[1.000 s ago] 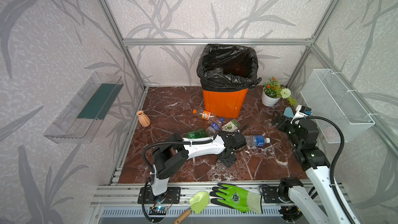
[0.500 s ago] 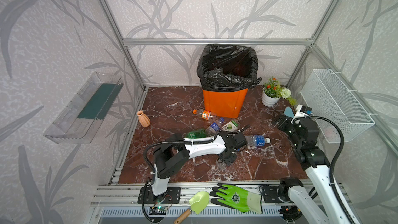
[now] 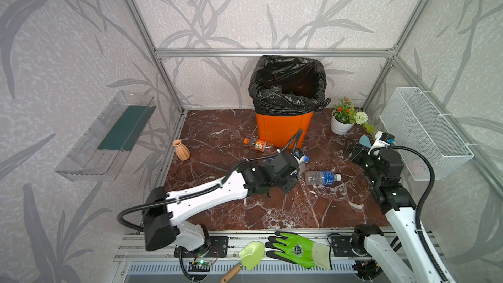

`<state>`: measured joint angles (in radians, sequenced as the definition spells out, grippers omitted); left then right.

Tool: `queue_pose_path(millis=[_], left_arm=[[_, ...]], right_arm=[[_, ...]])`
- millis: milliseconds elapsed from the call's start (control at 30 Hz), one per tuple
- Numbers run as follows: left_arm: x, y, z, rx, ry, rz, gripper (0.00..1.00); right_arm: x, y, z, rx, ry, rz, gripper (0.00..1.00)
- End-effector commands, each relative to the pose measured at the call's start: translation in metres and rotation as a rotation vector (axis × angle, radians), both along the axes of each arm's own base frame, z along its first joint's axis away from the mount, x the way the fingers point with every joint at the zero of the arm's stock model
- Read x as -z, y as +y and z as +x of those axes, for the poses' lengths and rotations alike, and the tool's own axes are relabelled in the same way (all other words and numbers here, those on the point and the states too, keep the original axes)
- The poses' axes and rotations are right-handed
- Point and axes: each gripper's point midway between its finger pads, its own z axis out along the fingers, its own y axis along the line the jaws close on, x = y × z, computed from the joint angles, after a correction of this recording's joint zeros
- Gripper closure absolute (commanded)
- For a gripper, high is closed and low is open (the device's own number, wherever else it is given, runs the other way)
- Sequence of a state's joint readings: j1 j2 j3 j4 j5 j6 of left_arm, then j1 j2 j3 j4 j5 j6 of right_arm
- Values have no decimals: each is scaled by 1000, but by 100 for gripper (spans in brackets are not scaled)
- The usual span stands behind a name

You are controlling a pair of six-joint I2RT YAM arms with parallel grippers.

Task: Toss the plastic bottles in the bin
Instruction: 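Lift the clear bottle upright and carry it over the bin with the left gripper, then open the left gripper to drop the bottle and lower the left arm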

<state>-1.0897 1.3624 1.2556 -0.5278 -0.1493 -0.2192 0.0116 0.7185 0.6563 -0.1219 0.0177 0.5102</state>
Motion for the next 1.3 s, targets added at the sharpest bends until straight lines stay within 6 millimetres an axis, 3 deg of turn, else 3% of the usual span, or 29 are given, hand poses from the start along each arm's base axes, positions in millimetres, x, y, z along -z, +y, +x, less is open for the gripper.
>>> queue_pose_path(millis=[0,133,233,333,433,533,633,700,767,900,1067,1167,1267], left_arm=[[-95,36,26,-136,-334,-150,61],[-192,78,23,-212,-639,-312,62],[-250,103,13,-230,-819,-451,62],[-293,120,15,-235,-943,-567,64],[-319,120,43,-227,-968,-636,64],[-318,93,102,-224,-875,-601,59],[-296,51,171,-187,-649,-515,55],[-278,27,202,-173,-529,-444,39],[-264,15,220,-183,-443,-385,27],[-274,18,227,-225,-457,-380,10],[-300,21,214,-193,-509,-444,6],[-302,21,202,-157,-524,-474,6],[-305,33,184,-154,-587,-522,3]], right_arm=[[-4,-2,1,13,-34,20,1],[-6,-2,0,17,-58,41,1],[-10,-4,-3,25,-71,38,1],[-15,-6,-8,37,-88,32,1],[-19,-6,-12,35,-98,32,1],[-20,-5,-16,29,-100,29,1],[-21,-4,-19,22,-98,27,1],[-22,-3,-21,19,-100,21,1],[-25,-4,-24,19,-103,8,1],[-28,-5,-26,17,-103,-11,1],[-26,-1,-22,-3,-99,7,1],[-24,1,-20,-9,-98,21,1],[-18,3,-17,-16,-87,36,1]])
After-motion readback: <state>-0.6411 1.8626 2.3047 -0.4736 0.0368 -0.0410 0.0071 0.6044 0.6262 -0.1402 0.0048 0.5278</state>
